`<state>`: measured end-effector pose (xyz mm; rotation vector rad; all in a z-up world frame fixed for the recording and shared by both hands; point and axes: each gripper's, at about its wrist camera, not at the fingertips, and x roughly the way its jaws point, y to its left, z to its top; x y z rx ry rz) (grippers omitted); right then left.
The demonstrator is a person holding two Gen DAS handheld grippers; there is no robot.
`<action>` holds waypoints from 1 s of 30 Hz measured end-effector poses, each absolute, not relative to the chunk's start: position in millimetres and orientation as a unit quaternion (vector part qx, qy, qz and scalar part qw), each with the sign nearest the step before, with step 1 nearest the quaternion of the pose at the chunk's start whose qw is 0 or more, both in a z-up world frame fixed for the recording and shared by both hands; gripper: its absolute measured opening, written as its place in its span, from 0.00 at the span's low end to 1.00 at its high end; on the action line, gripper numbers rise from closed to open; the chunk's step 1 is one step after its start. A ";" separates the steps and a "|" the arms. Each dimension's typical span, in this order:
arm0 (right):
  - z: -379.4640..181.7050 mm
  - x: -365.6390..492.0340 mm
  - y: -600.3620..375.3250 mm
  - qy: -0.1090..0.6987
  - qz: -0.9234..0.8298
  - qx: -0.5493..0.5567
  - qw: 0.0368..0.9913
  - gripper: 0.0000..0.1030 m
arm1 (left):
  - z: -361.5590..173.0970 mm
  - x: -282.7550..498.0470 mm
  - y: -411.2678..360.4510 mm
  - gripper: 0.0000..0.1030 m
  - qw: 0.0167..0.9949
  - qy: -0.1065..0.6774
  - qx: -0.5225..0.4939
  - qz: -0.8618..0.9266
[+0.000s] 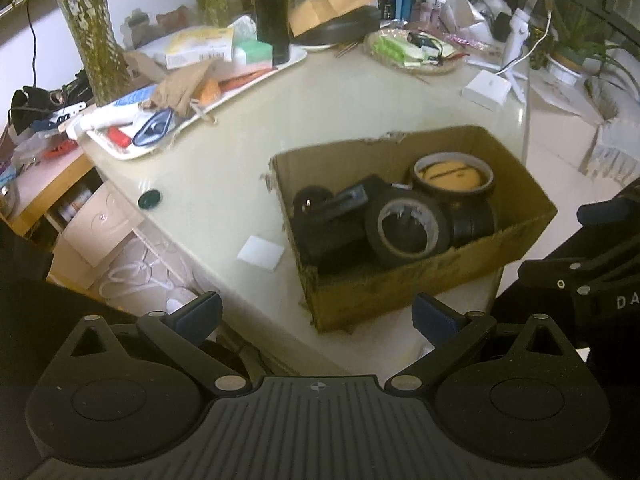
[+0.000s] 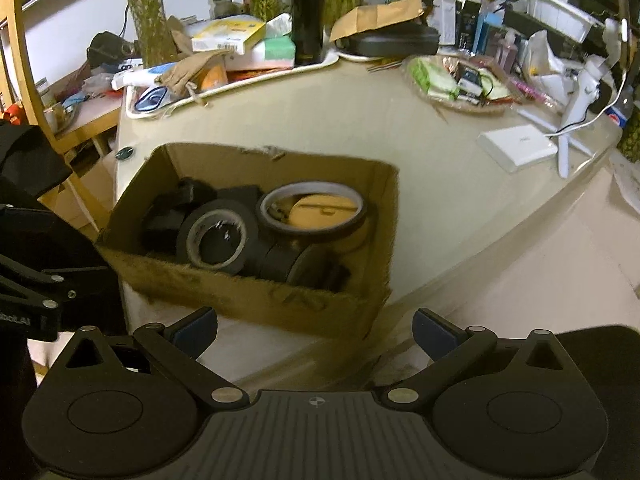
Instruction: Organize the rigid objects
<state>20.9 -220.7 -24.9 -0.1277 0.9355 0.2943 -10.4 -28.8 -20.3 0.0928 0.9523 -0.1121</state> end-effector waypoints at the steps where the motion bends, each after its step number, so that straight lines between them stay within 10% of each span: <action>1: -27.1 18.8 -219.2 0.453 0.144 -0.059 0.878 1.00 | -21.7 -11.2 -28.2 1.00 0.885 0.460 0.042 -0.053; 30: -35.7 4.1 -224.2 0.444 0.109 -0.043 0.888 1.00 | -25.8 -17.6 -31.4 1.00 0.892 0.448 0.023 -0.051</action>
